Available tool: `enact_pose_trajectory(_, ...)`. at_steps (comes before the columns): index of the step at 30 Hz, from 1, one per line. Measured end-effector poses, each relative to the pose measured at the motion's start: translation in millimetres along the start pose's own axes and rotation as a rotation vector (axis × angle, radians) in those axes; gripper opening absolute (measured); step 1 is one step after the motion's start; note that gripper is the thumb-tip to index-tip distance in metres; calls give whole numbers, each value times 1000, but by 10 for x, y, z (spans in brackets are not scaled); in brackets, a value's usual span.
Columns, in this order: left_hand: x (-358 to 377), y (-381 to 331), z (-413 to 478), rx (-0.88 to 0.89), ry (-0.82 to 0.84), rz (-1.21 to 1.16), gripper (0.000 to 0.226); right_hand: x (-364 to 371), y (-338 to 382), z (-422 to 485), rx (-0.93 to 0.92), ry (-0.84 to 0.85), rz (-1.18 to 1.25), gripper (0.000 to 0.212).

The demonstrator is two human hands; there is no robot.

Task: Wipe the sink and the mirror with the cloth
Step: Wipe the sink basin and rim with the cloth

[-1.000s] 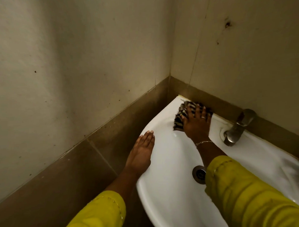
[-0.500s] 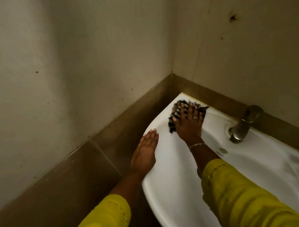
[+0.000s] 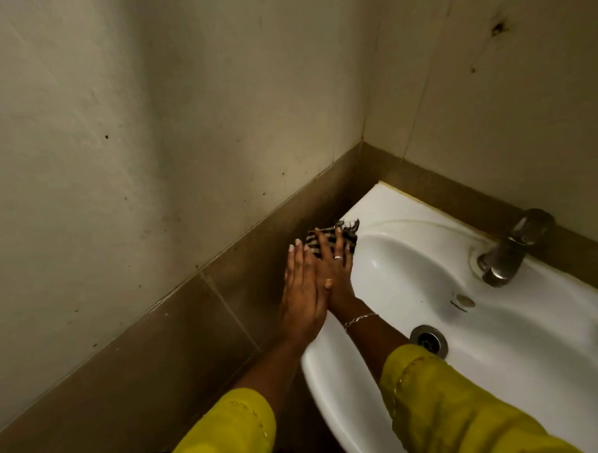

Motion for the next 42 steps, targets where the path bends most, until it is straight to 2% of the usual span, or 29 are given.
enact_pose_trajectory(2,-43,7,-19,-23,-44,-41,77,56,24,-47,51,39,32,67)
enact_pose_trajectory(5,-76,27,-112,-69,-64,-133,87,18,111,-143,8,16,57,53)
enact_pose_trajectory(7,-108,59,-190,-133,-82,-245,91,42,174,-212,-15,67,150,56)
enact_pose_trajectory(9,-142,105,-223,-230,-64,-344,83,104,221,-303,15,131,209,51)
enact_pose_trajectory(12,-136,326,-133,-430,38,-494,57,34,322,-429,76,109,252,54)
enact_pose_trajectory(14,-150,425,-2,-500,99,-537,63,7,368,-507,121,147,272,65)
enact_pose_trajectory(17,-109,345,113,-492,219,-489,56,-54,393,-642,199,163,331,82)
enact_pose_trajectory(20,-43,231,135,-424,271,-462,50,-121,376,-762,311,98,512,81)
enact_pose_trajectory(23,-5,229,104,-401,308,-436,55,-88,393,-920,403,72,580,76)
enact_pose_trajectory(27,-15,277,80,-448,356,-515,57,2,471,-1046,369,203,293,77)
enact_pose_trajectory(29,10,285,104,-468,411,-550,61,-39,383,-1006,436,219,288,78)
enact_pose_trajectory(33,5,247,49,-493,509,-547,82,-31,306,-898,514,166,273,64)
enact_pose_trajectory(37,-49,96,-1,-302,513,-287,58,42,397,-1005,500,76,287,51)
enact_pose_trajectory(42,16,82,-182,-115,516,-72,55,71,482,-1233,372,75,98,44)
Point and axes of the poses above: each hand's wrist, its own z-axis towards the middle knuckle, its own x-axis out of the palm, y = z × x, the point moved 8 cm from there along z, towards the middle knuckle, and after that the axes turned 3 degrees about -z, right-handed, at the moved point
